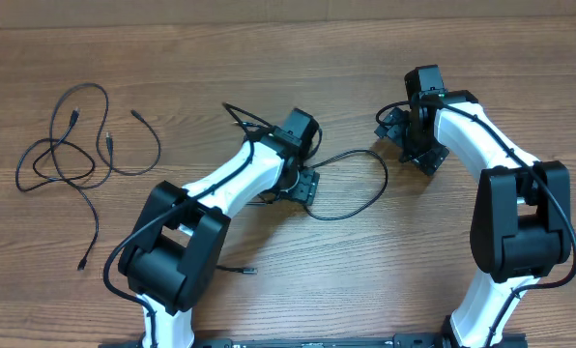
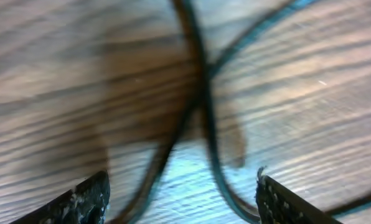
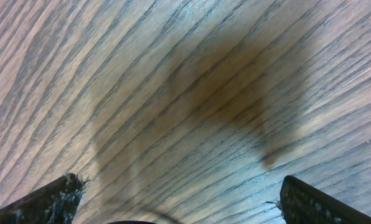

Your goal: Untangle cables

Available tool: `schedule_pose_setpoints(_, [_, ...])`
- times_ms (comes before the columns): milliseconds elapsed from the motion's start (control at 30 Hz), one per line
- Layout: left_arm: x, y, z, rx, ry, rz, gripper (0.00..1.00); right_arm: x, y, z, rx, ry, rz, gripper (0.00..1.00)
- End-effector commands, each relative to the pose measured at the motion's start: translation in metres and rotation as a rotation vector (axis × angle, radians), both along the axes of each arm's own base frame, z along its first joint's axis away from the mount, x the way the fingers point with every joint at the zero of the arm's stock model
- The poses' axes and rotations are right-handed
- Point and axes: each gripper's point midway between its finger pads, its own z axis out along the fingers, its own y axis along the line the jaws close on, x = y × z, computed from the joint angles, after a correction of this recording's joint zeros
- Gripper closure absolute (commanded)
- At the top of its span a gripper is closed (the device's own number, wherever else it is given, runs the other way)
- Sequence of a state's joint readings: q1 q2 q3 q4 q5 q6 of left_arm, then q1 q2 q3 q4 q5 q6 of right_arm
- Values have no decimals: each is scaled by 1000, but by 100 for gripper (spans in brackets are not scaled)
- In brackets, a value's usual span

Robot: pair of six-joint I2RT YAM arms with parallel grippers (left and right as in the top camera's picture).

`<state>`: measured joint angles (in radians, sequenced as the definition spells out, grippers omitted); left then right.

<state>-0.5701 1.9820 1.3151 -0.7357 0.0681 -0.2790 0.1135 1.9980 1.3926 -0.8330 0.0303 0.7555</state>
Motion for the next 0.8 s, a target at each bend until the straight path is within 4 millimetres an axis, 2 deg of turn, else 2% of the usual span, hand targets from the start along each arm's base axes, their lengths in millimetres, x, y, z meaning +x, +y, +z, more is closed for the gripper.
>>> schedule_pose_setpoints(0, [-3,-8,-2,1,-5,-53,24,8,-2,17,-4,-50,-7,0])
schedule_pose_setpoints(133, [-3,-8,-2,0,-5,-53,21,8,-2,17,-4,-50,-7,0])
schedule_pose_setpoints(200, [-4,-10,-2,3,-7,-58,10,8,-2,17,-4,-50,-7,0])
schedule_pose_setpoints(233, [-4,-9,-2,13,-14,-59,0,8,-2,17,-4,-50,-7,0])
schedule_pose_setpoints(367, [2,-2,-2,105,-78,12,0,8,-2,17,-4,-50,-7,0])
schedule_pose_setpoints(400, [2,-2,-2,112,-82,16,5,8,-2,17,-4,-50,-7,0])
schedule_pose_setpoints(467, [3,0,-2,132,-96,23,25,8,-2,17,-4,-50,-7,0])
schedule_pose_setpoints(600, [3,0,-2,135,-98,22,48,8,-2,17,-4,-50,-7,0])
schedule_pose_setpoints(667, [3,1,-2,139,-99,22,69,8,-2,17,-4,-50,-7,0])
schedule_pose_setpoints(700, [3,1,-2,139,-99,22,69,8,-2,17,-4,-50,-7,0])
schedule_pose_setpoints(767, [3,1,-2,139,-99,22,54,8,-2,17,-4,-50,-7,0])
